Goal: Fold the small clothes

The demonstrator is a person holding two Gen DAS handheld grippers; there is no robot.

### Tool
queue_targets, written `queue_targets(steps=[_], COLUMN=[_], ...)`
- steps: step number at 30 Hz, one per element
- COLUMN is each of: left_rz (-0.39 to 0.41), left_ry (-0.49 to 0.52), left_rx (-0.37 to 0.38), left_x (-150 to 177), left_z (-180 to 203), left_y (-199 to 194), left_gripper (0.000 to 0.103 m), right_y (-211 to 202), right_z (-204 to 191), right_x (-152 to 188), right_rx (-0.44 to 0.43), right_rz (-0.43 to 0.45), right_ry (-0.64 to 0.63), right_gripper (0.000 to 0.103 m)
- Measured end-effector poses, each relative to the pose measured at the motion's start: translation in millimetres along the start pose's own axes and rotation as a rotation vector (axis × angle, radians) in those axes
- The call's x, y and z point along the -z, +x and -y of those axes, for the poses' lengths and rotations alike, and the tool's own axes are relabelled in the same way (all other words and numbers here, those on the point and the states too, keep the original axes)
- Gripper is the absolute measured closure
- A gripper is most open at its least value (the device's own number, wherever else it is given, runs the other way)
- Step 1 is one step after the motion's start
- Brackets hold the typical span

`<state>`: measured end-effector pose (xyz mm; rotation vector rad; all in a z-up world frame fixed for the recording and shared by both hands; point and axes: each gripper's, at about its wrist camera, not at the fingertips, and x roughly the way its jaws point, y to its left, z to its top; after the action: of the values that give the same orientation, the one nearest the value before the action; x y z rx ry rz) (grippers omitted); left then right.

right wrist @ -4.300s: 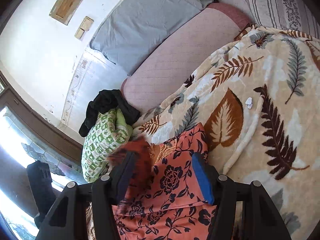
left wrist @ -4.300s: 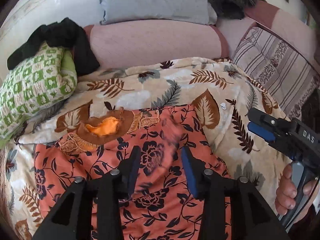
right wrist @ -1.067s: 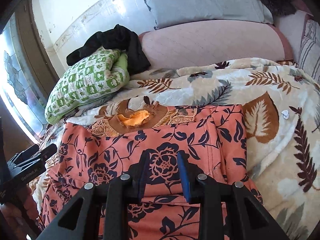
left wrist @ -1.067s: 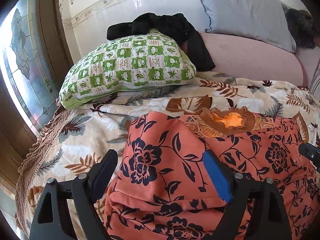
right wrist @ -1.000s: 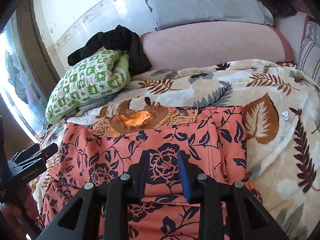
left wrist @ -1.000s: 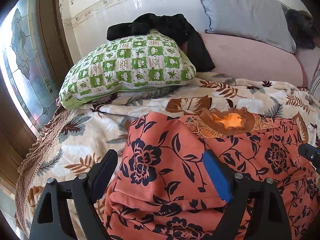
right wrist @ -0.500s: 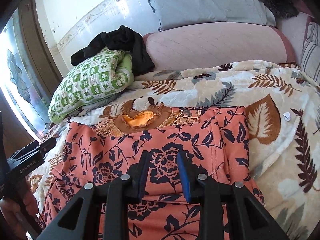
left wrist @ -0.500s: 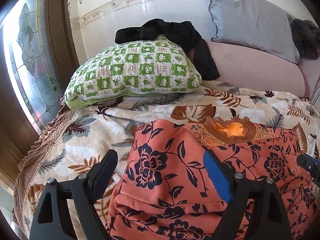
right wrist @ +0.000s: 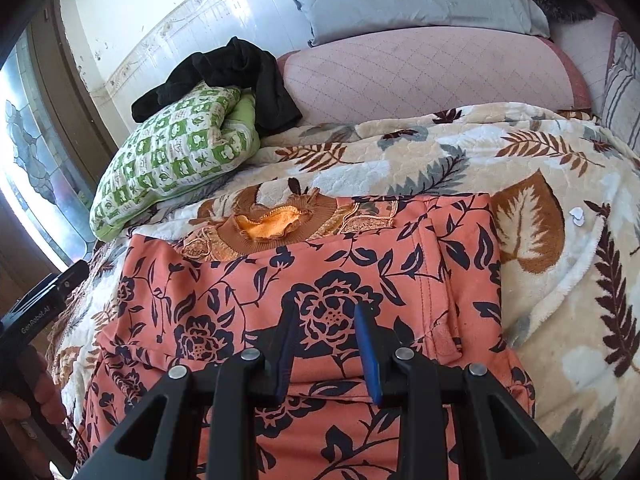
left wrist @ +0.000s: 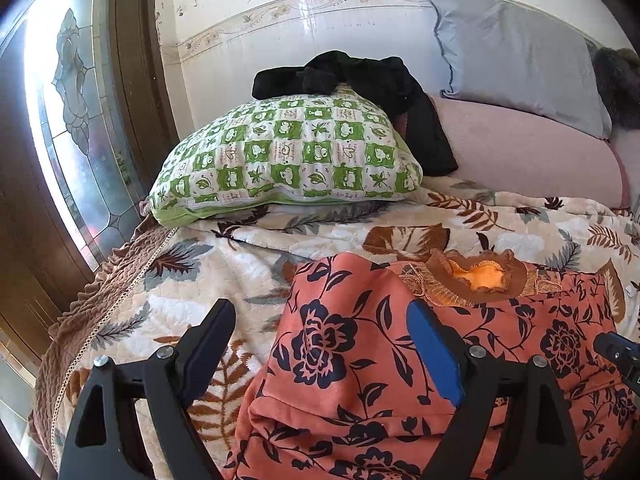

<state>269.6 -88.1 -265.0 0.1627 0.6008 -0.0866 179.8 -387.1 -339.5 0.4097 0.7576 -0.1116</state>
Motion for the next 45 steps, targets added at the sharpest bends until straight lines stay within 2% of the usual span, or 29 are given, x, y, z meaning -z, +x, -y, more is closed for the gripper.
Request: queue_targets(steps=[4,6,7,9,11,12,13,15,17,18,19,20,21,23,25,27,28,29,30,31,32,33,37,38,39,40,41,44,45], left_rz=[-0.015,-0.060,-0.101,-0.240,-0.375,-0.404,-0.400,-0.351,-0.297,-0.292,-0.291,-0.295,-0.308,-0.354,-0.380,-0.369,-0.367,-0.372,-0.383,-0.402,-0.421,-0.437,-0.507,-0.528,-0.549,-0.557,-0.559,-0.572,-0.564], left_ry=[0.003,0.022,0.033,0.058,0.053,0.043,0.032,0.030,0.024,0.009,-0.012,-0.038,-0.062,-0.097,-0.108,-0.100,-0.094,-0.090,-0.094,-0.101,-0.106,-0.107,-0.113,-0.109,-0.105,-0.103,-0.101,-0.121,-0.115], left_rx=[0.003,0.014,0.024,0.043,0.029,0.015,0.012,-0.011,-0.066,-0.095,-0.103,-0.099,-0.096,-0.067,-0.034,-0.022,0.009,0.055,0.098,0.127,0.138,0.141,0.226,0.236,0.226,0.216,0.221,0.271,0.274], left_x=[2.5,7.4,11.7,25.5,44.1,51.8,56.0,60.2,65.3,69.1,74.9,85.0,94.2,114.0,125.7,130.9,133.1,134.5,136.4,138.8,141.7,145.3,158.7,162.5,166.5,169.9,173.6,183.6,184.8], left_z=[-0.8,0.7,0.9,0.7,-6.6,-13.0,-20.7,-37.5,-58.7,-71.2,-84.1,-98.7,-112.5,-134.5,-149.4,-157.2,-156.6,-156.3,-156.1,-156.2,-155.3,-154.4,-145.5,-142.4,-140.4,-139.0,-138.2,-139.4,-138.5], left_y=[3.7,13.0,20.4,42.8,63.6,66.8,63.2,42.5,18.7,8.1,-2.0,-12.8,-20.9,-36.0,-49.6,-64.3,-72.1,-77.1,-79.9,-79.9,-78.9,-77.9,-72.6,-72.0,-71.2,-71.2,-71.9,-75.3,-77.9], left_gripper=[0.015,0.015,0.015,0.013,0.013,0.013,0.013,0.013,0.013,0.013,0.013,0.013,0.013,0.014,0.014,0.014,0.016,0.027,0.043,0.051,0.064,0.071,0.070,0.059,0.039,0.032,0.030,0.033,0.045], right_y=[4.1,12.9,20.3,41.4,41.8,38.6,33.5,10.8,-17.5,-31.9,-45.2,-57.6,-72.2,-100.7,-116.9,-128.7,-133.9,-140.5,-147.0,-152.9,-159.0,-164.3,-178.2,-179.6,-180.2,-180.4,-180.8,-181.6,-180.9], right_z=[2.4,4.9,7.0,13.6,15.2,13.8,13.3,15.1,17.9,21.0,24.0,27.8,32.5,43.7,59.5,77.5,87.3,95.8,103.2,109.6,115.3,120.1,134.4,136.5,137.7,138.0,138.9,146.1,149.4], right_x=[0.9,2.5,4.4,10.8,13.5,12.0,10.5,10.7,13.9,16.9,19.9,23.1,29.9,49.5,71.0,92.8,101.3,110.0,117.7,124.5,130.1,134.8,151.6,153.5,154.7,156.2,158.0,165.4,167.9], right_rx=[0.021,0.058,0.079,0.108,0.105,0.113,0.110,0.060,0.032,0.005,-0.014,-0.028,-0.045,-0.050,-0.045,-0.043,-0.035,-0.028,-0.028,-0.028,-0.024,-0.021,-0.033,-0.044,-0.054,-0.060,-0.061,-0.080,-0.087], right_rz=[-0.014,-0.051,-0.085,-0.188,-0.172,-0.179,-0.186,-0.133,-0.080,-0.057,-0.040,-0.028,-0.005,0.042,0.007,-0.035,-0.047,-0.052,-0.052,-0.051,-0.047,-0.043,-0.043,-0.048,-0.053,-0.060,-0.068,-0.090,-0.098], right_ry=[0.008,0.006,0.005,0.008,0.002,-0.003,0.004,0.038,0.067,0.086,0.107,0.128,0.149,0.196,0.240,0.294,0.323,0.351,0.376,0.397,0.414,0.428,0.469,0.471,0.471,0.469,0.469,0.499,0.514], right_gripper=[0.071,0.071,0.071,0.071,0.071,0.071,0.071,0.071,0.071,0.067,0.061,0.035,0.023,0.023,0.023,0.023,0.023,0.023,0.023,0.023,0.023,0.023,0.023,0.024,0.024,0.024,0.025,0.026,0.026])
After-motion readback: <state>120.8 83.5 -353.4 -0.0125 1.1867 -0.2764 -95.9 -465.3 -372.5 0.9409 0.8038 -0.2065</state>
